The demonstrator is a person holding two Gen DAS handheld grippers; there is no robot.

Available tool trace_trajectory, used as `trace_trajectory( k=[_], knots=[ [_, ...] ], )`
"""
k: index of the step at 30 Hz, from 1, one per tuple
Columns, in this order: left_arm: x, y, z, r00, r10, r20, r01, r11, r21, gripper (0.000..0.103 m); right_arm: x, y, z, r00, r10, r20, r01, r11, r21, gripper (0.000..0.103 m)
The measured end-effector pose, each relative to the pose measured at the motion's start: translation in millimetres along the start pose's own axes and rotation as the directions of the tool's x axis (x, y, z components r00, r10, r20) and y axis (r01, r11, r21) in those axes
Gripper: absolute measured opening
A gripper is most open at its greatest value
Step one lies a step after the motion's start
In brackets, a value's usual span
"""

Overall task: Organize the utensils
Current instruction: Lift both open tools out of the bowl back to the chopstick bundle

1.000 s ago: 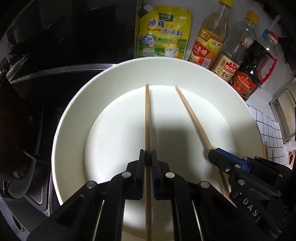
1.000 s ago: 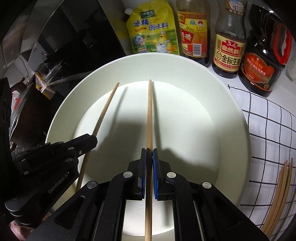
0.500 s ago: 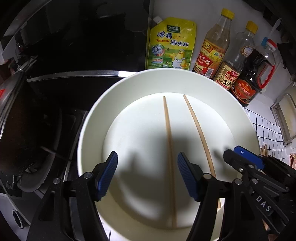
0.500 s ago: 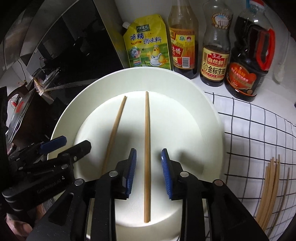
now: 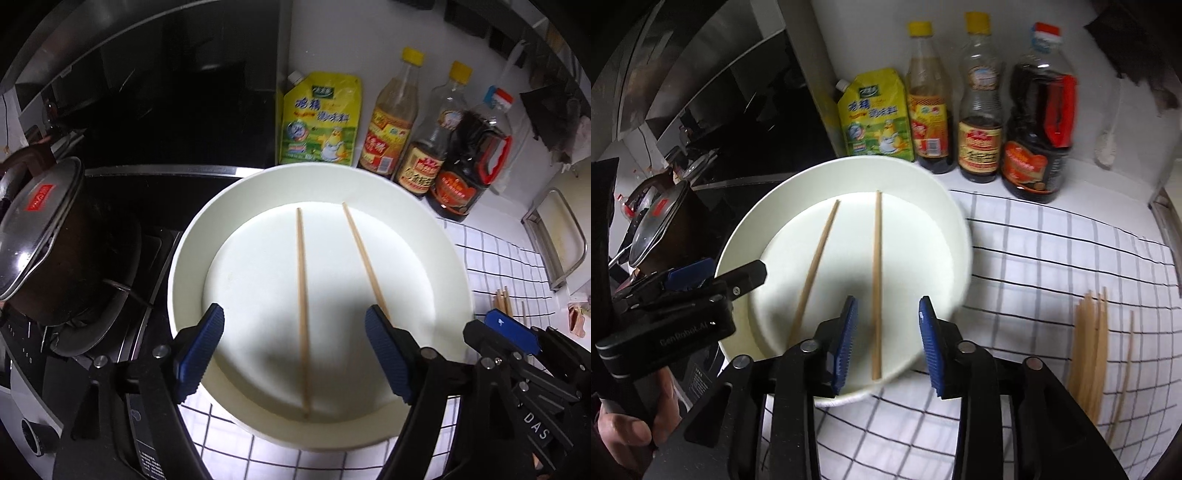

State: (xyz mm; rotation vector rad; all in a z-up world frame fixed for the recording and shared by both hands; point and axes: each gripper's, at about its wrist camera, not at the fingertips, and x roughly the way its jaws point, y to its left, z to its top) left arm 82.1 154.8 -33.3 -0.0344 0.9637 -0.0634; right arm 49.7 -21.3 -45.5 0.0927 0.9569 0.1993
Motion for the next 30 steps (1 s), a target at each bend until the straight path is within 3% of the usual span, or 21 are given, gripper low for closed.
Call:
trace_trajectory(
  k=[5,11,21,30],
  knots=[
    [-13,-21,-2,1.0,-0.002,0.018,0.002,1.0,0.02,0.086,-20,-23,-12,0.999,-0.029,0.029,0.028,0.999,0.028,0.038],
    [-23,-54,-9,0.999,-0.046,0.024,0.045,0.998,0.048,0.086,-38,-52,-30,0.997,-0.065,0.028,0.063,0.996,0.063,0.038],
    [-21,-123,-30,0.992,-0.127,-0.016,0.128,0.987,0.097,0.088,-72,-122,-64,0.987,-0.157,0.016,0.153,0.979,0.138,0.038],
    [-6,-185,-51,0.982,-0.174,-0.069,0.183,0.972,0.15,0.088,-73,-191,-96,0.972,-0.232,-0.043,0.236,0.951,0.198,0.039]
  ],
)
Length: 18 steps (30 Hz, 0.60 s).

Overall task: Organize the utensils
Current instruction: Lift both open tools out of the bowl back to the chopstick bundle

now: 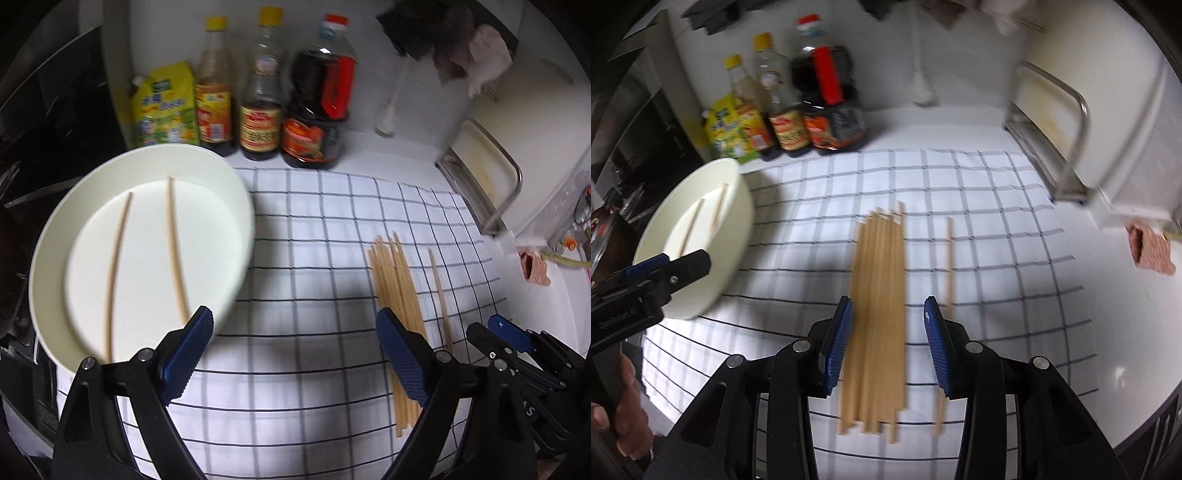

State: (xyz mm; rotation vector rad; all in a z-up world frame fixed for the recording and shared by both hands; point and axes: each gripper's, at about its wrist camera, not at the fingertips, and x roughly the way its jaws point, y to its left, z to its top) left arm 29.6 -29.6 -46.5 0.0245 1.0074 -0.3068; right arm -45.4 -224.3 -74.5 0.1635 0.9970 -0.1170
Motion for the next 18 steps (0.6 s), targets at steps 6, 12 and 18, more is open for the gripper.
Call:
trace_trajectory(
  k=[6,12,18],
  knots=[
    [26,-26,-10,0.999,-0.013,-0.032,0.013,1.0,0.012,0.088,22,-31,-12,0.999,-0.022,-0.029,0.022,1.0,0.012,0.039],
    [55,-40,-21,0.997,0.011,-0.075,-0.01,1.0,0.011,0.088,48,-43,-16,0.998,-0.024,-0.055,0.025,1.0,0.009,0.039],
    [80,-49,-32,0.993,0.044,-0.107,-0.043,0.999,0.009,0.088,67,-45,-18,0.997,-0.018,-0.071,0.017,1.0,-0.014,0.039]
  ],
)
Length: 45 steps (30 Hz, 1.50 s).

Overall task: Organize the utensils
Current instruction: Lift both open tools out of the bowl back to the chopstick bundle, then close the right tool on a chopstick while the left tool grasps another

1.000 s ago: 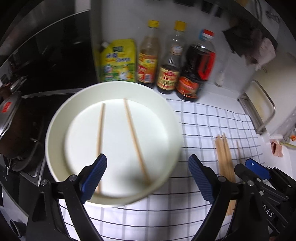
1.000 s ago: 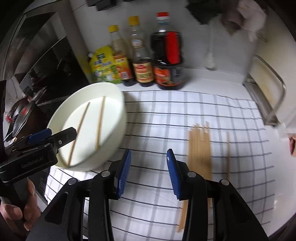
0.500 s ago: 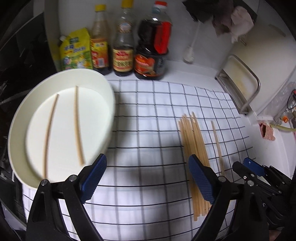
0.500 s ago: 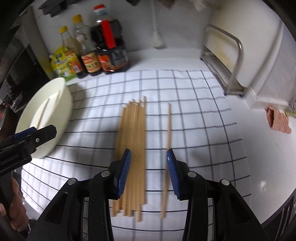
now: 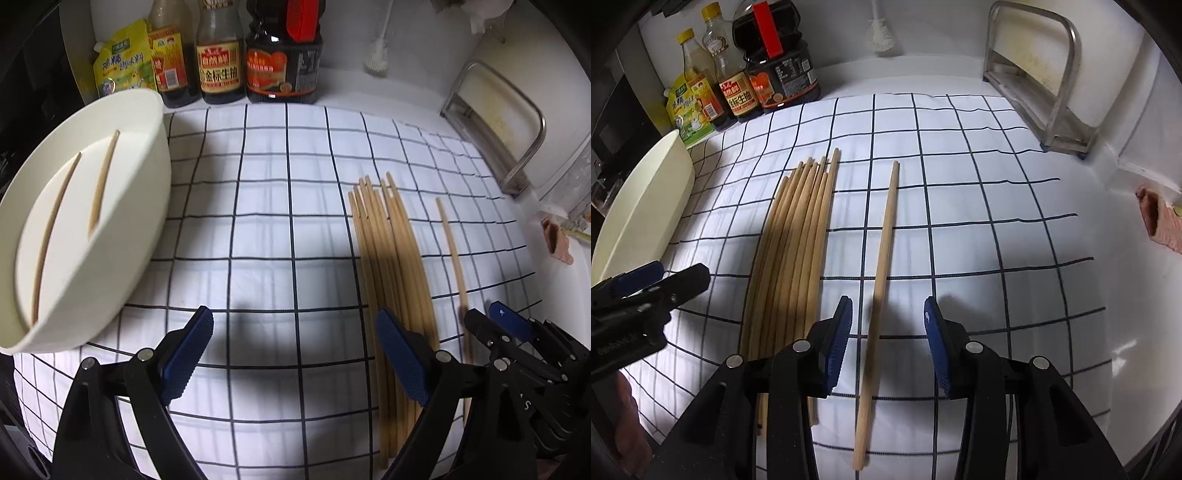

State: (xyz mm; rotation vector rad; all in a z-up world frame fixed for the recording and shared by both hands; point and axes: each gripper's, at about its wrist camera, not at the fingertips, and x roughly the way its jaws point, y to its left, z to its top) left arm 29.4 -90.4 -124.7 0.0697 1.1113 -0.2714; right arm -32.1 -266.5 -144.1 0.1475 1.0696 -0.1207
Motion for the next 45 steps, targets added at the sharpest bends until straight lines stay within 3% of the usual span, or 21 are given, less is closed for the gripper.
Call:
trace_trajectory(
  k=[9,37,45],
  knots=[
    [20,-8,-2,0.999,0.027,-0.019,-0.027,1.0,0.007,0.088,9,-4,-1,1.0,-0.002,0.011,0.002,1.0,-0.013,0.039],
    [25,-20,-4,0.998,0.049,-0.029,-0.048,0.998,0.05,0.089,7,-12,-4,0.999,-0.037,0.038,0.039,0.998,-0.042,0.04],
    [24,-18,-10,0.997,0.077,-0.031,-0.075,0.995,0.062,0.095,6,-7,-10,0.998,-0.049,0.035,0.052,0.996,-0.067,0.042]
  ],
)
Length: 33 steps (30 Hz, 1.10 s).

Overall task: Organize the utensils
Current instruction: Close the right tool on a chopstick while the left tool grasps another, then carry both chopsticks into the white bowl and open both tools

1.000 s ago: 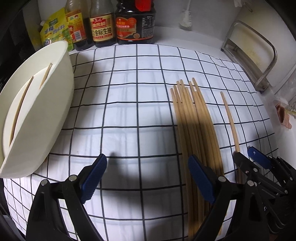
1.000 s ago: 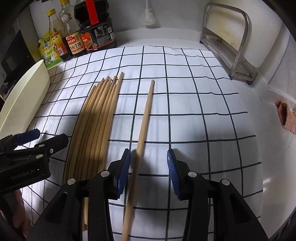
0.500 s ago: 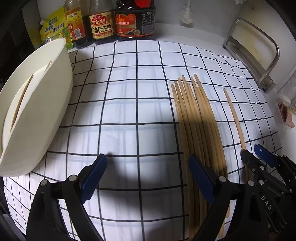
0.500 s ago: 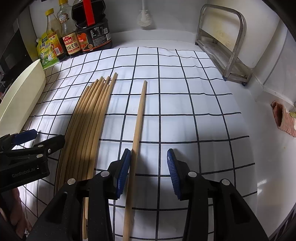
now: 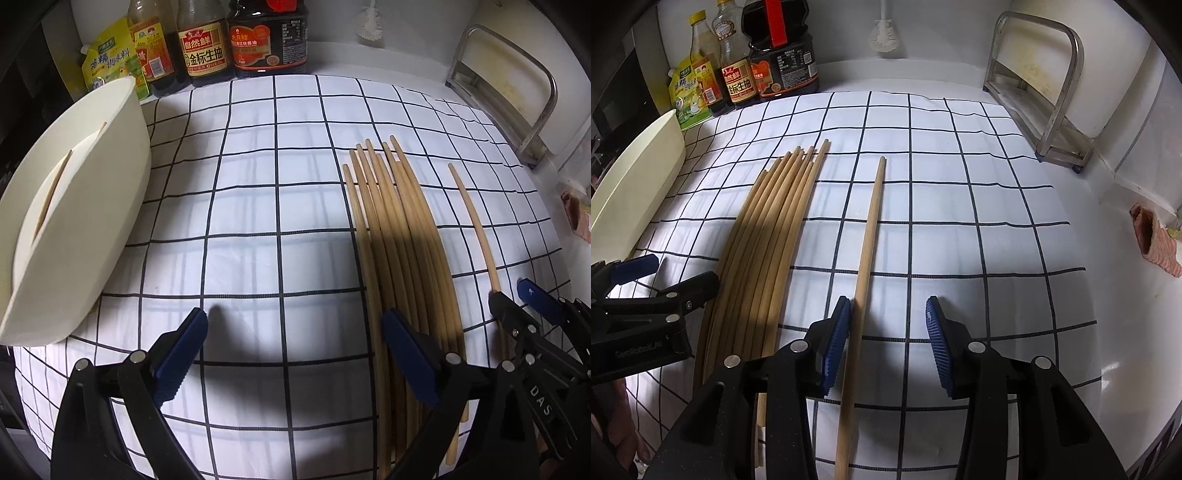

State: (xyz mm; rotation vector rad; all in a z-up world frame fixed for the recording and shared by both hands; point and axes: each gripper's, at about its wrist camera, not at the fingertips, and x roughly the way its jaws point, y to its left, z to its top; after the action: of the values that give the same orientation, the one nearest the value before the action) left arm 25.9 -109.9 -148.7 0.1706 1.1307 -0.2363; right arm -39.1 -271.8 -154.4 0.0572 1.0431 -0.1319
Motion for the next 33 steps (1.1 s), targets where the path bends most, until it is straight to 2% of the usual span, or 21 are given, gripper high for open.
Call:
trace_trajectory(
  k=[9,17,19,21,23,25,27,29,33],
  knots=[
    [1,5,-4,0.999,0.036,-0.02,-0.035,0.999,0.017,0.095,-3,0,-6,1.0,0.001,-0.009,-0.001,1.0,-0.017,0.043],
    [3,15,-5,0.999,0.04,-0.013,-0.04,0.999,-0.034,0.094,-2,8,-6,1.0,-0.002,0.002,0.002,0.999,-0.041,0.043],
    [1,13,-7,1.0,0.028,0.002,-0.028,0.999,-0.026,0.084,-2,10,-6,1.0,0.005,0.002,-0.005,0.999,-0.05,0.043],
    [-3,9,-6,1.0,0.017,0.018,-0.017,1.0,-0.017,0.066,-2,11,-6,1.0,0.014,0.003,-0.014,0.998,-0.058,0.039],
    [-4,7,-5,1.0,0.004,0.026,-0.004,1.0,-0.007,0.052,-2,12,-5,1.0,0.024,0.0,-0.024,0.998,-0.066,0.034],
    [-5,6,-4,1.0,-0.011,0.028,0.011,1.0,-0.003,0.042,-2,15,-5,1.0,0.03,-0.003,-0.03,0.997,-0.076,0.02],
    [-7,3,-5,0.999,-0.021,0.031,0.021,1.0,0.008,0.022,-2,17,-4,1.0,0.029,-0.004,-0.029,0.996,-0.079,0.008],
    [-7,2,-4,0.999,-0.032,0.028,0.031,0.999,0.016,0.01,-2,15,-3,0.999,0.048,-0.007,-0.048,0.997,-0.063,0.007],
    [-7,7,-2,0.998,-0.066,0.019,0.065,0.998,0.009,0.007,-2,13,0,0.997,0.079,-0.011,-0.08,0.996,-0.028,0.006]
  ],
)
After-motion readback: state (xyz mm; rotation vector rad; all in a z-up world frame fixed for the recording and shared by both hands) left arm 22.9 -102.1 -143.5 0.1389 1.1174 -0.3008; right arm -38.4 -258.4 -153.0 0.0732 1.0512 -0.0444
